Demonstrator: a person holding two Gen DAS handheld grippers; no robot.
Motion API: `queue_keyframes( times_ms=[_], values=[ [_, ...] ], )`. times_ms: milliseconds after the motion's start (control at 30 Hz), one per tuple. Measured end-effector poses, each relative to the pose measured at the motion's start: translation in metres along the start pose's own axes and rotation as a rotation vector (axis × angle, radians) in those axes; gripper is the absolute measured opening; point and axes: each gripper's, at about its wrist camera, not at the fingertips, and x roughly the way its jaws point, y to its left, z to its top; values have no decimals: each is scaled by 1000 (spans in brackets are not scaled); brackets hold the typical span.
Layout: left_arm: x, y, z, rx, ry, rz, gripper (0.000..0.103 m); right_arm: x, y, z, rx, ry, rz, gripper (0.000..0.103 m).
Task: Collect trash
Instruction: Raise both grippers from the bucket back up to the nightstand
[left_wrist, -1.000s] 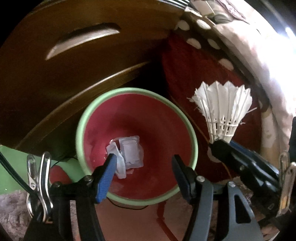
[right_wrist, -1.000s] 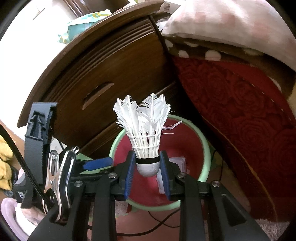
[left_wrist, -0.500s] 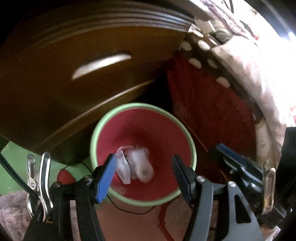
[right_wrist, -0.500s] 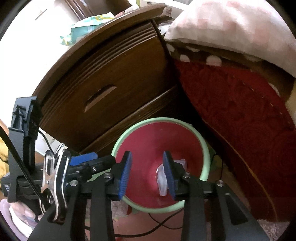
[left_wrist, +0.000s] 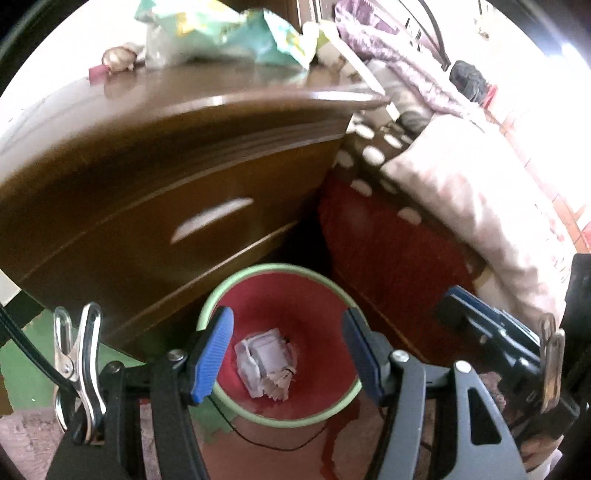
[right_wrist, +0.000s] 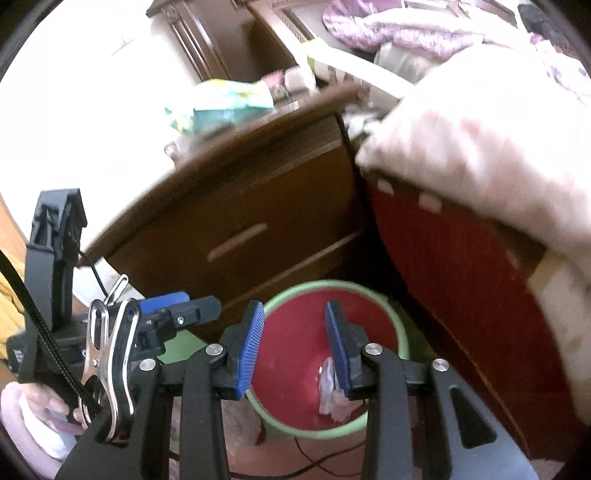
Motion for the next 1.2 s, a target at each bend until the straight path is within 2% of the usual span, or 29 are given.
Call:
queue_keyframes(
  times_ms=[233, 433, 567, 700, 900, 1200],
  values=[
    [-40, -3, 14, 12, -83, -1, 65, -32, 2, 21, -14, -82, 37, 36],
    [-69, 1, 42, 18, -154, 12, 65, -64, 1, 52, -45, -152, 43, 36],
    [-84, 9, 65, 22, -191, 49, 65, -80, 6, 77, -56, -189, 54, 36],
    [-95, 24, 87, 4, -203, 76, 65, -84, 15, 98, -95, -199, 43, 36],
    [-106, 47, 120, -24, -208, 95, 64, -83, 30, 123, -126, -203, 77, 36],
    [-117, 80, 164, -83, -238, 100, 64, -65, 64, 161, -173, -211, 107, 36]
  ],
)
